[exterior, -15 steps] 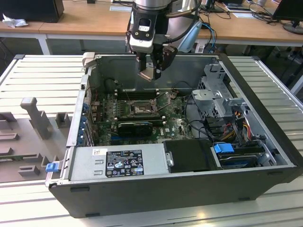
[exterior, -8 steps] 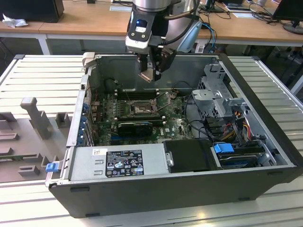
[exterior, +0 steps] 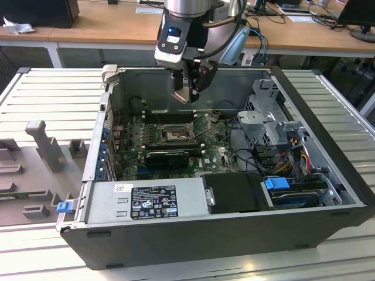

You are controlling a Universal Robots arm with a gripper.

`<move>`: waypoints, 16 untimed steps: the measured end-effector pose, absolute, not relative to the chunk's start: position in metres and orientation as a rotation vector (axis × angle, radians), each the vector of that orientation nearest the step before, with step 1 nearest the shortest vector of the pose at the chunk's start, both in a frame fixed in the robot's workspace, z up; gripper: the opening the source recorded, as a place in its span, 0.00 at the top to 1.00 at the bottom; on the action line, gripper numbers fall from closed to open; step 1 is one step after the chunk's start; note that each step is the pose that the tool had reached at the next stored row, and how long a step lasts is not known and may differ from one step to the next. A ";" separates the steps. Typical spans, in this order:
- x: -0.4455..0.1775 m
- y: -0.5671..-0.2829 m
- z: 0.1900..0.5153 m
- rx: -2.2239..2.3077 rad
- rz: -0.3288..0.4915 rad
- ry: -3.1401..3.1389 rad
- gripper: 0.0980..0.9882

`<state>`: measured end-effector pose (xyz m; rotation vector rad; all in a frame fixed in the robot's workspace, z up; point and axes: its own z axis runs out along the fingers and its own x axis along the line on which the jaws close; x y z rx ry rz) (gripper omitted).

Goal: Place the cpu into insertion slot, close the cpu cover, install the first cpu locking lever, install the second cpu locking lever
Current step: 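Place the cpu into insertion slot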

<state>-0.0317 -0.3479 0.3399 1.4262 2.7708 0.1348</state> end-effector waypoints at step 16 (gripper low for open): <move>-0.032 -0.348 0.337 1.478 0.134 2.742 0.52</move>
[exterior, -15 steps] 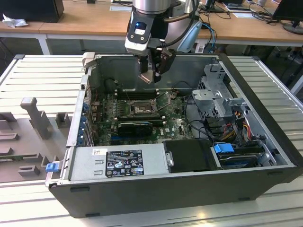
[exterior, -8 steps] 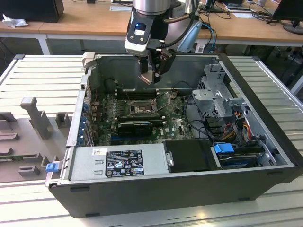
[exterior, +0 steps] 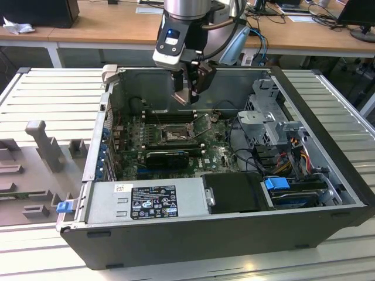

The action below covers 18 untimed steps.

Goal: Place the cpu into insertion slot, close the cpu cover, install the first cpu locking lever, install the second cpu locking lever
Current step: 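Place the cpu into insertion slot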

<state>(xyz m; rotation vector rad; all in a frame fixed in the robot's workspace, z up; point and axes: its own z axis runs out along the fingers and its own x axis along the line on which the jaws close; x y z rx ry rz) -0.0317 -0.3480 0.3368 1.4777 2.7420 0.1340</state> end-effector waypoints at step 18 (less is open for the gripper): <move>-0.032 -0.348 0.333 1.557 0.133 2.695 0.52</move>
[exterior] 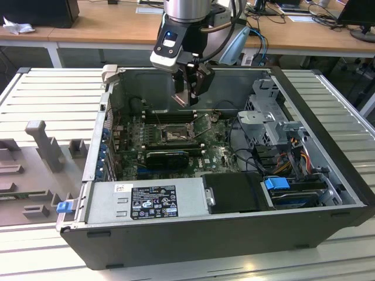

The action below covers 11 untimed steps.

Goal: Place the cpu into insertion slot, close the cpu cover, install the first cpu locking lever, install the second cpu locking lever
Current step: 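Place the cpu into insertion slot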

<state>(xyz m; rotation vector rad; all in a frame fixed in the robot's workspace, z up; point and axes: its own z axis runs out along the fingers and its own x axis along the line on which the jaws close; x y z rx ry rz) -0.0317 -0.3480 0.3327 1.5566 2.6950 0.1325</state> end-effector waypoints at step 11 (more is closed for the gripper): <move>-0.032 -0.348 0.331 1.593 0.132 2.672 0.52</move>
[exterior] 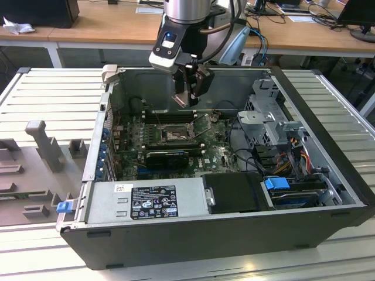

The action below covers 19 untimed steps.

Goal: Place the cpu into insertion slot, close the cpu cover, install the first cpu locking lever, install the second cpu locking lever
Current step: 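Place the cpu into insertion slot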

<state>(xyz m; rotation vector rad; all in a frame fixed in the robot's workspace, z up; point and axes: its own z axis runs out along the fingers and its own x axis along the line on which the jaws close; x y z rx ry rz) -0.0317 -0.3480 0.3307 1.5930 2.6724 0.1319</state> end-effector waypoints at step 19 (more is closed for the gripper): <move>-0.032 -0.348 0.327 1.662 0.130 2.628 0.52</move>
